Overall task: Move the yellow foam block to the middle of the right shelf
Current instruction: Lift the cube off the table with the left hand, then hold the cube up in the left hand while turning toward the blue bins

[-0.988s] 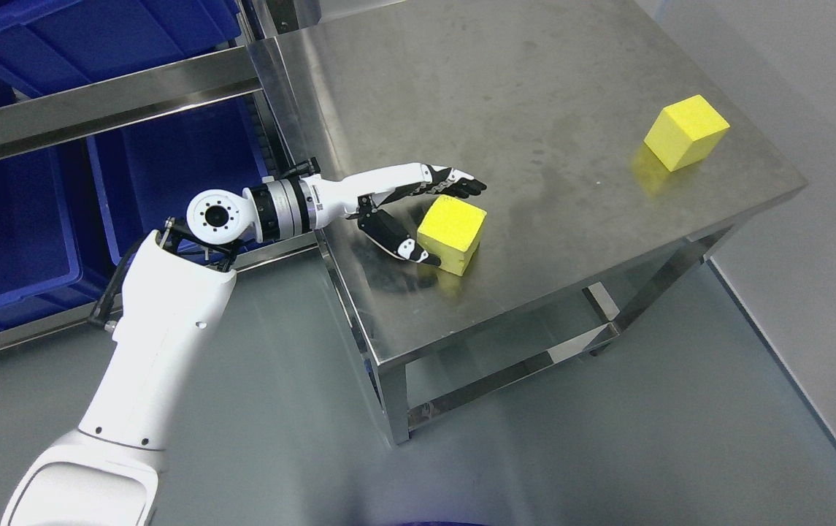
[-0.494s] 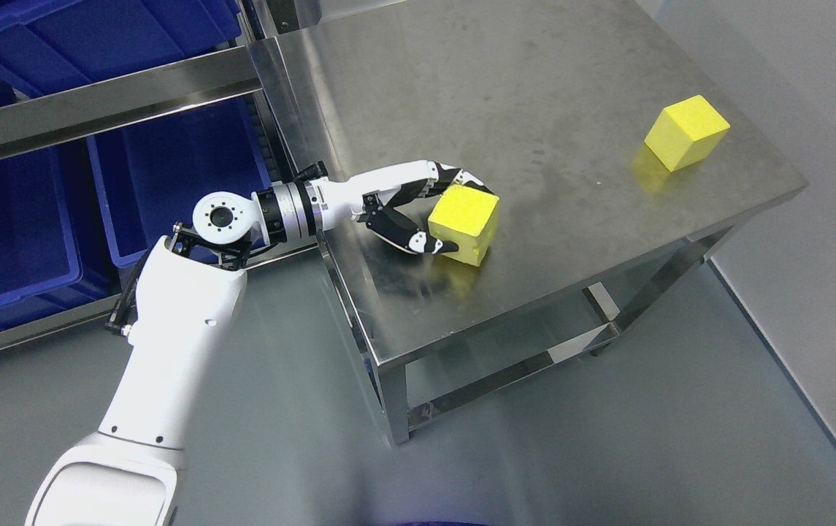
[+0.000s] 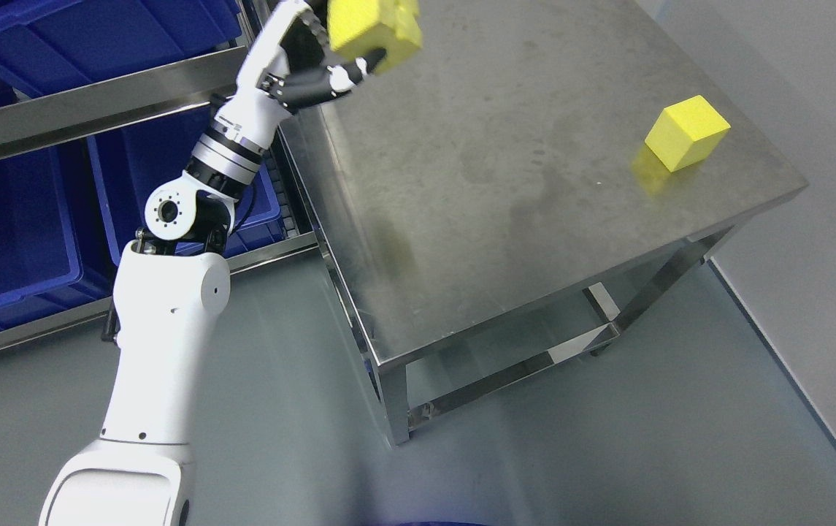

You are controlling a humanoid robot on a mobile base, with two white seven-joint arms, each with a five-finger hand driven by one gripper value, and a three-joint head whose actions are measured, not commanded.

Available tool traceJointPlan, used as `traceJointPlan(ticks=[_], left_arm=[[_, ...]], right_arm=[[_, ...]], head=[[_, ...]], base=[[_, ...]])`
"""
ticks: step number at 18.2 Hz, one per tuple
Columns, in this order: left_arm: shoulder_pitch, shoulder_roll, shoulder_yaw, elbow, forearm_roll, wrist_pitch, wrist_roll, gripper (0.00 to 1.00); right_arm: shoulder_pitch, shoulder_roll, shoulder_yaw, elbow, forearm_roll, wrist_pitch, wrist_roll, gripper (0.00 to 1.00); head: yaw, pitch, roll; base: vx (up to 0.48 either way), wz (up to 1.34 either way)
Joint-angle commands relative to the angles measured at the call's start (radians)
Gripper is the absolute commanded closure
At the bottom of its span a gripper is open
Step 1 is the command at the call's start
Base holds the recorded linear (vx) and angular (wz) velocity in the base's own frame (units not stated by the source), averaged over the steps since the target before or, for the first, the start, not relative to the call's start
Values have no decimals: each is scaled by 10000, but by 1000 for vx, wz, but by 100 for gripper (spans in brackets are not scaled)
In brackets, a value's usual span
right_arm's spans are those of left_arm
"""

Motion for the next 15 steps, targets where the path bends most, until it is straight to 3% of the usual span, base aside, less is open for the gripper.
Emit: traceJointPlan(ticks=[1,7,15], left_arm=[[804,-100,1404,-1788,993,-322,2525,66],[2461,-100,1755,-3570,993,324,2638,67],[3674,-100,2524,-4278,993,308,2592,67]], right_arm=[[245,-175,-123,-175,31,-39,-11,0],[230,-175,-123,-175,31,-39,-11,0],[245,-175,-123,-175,31,-39,-11,0]], head=[[0,0,0],[0,0,0],[0,0,0]], base=[[0,0],[0,0],[0,0]])
